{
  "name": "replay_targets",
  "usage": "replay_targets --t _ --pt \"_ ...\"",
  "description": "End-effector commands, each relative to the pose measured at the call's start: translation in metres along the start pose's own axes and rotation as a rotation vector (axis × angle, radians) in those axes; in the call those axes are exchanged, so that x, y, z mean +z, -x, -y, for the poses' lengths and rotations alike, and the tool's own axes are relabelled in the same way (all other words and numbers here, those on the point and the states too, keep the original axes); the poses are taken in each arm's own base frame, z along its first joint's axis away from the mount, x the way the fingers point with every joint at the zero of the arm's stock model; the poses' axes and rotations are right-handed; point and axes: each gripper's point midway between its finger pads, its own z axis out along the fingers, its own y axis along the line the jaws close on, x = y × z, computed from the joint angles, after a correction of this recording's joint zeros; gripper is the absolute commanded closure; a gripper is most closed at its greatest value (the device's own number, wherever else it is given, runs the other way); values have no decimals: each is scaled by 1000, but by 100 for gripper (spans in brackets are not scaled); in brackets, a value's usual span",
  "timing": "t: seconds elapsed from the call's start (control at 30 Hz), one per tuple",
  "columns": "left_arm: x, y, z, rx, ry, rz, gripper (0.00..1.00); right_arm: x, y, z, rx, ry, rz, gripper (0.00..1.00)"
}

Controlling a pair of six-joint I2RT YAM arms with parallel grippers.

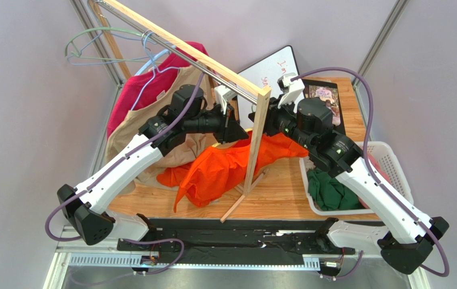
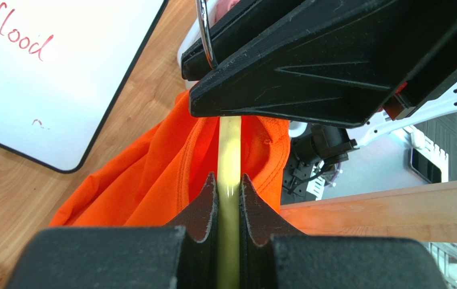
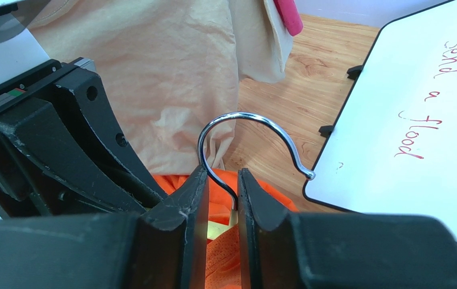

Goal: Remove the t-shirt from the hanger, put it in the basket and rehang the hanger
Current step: Remove the tshirt from the hanger

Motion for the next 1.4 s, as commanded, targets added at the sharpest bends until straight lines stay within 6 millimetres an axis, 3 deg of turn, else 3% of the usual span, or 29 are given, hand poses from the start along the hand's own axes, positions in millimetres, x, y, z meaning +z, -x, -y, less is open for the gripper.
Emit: replay_targets --t 0.0,0.03,0.13,0.23,0.37,0.43,0.5,0.53,0.57,0.73,0.93,1.07,1.2,1.3,1.37 --pt "-8 32 23 56 -68 80 100 8 16 -11 -19 51 77 76" --pt "-9 33 24 55 -70 81 100 11 14 -10 -19 51 73 76" --pt "-9 33 25 50 -70 81 100 14 13 -7 -8 34 75 100" --pt "-14 31 24 42 -52 76 100 14 16 -1 -3 -1 93 100" --pt "-34 28 18 55 48 99 66 7 20 13 3 -71 137 100" --pt "-44 26 13 71 98 121 56 4 16 18 6 -88 149 100" --pt "-58 19 11 77 144 135 53 -5 23 19 22 -95 190 100" --pt "-61 8 6 72 169 111 34 -6 20 21 24 -97 190 100" --pt "-72 7 8 79 188 127 30 -12 25 22 27 -102 213 100" --pt "-106 -20 -9 93 342 127 26 -22 27 23 2 -95 240 100" --pt "-158 -27 1 117 427 198 21 -31 31 27 -24 -113 265 100" --pt "-168 -45 -10 105 494 193 19 -34 34 25 -11 -101 274 100" --pt "-167 -74 -37 78 594 139 18 -40 37 20 0 -77 285 100" --pt "-179 -79 -53 69 700 149 18 -46 38 18 4 -62 292 100" --pt "-183 -76 -49 78 689 177 18 -53 39 18 5 -57 305 100"
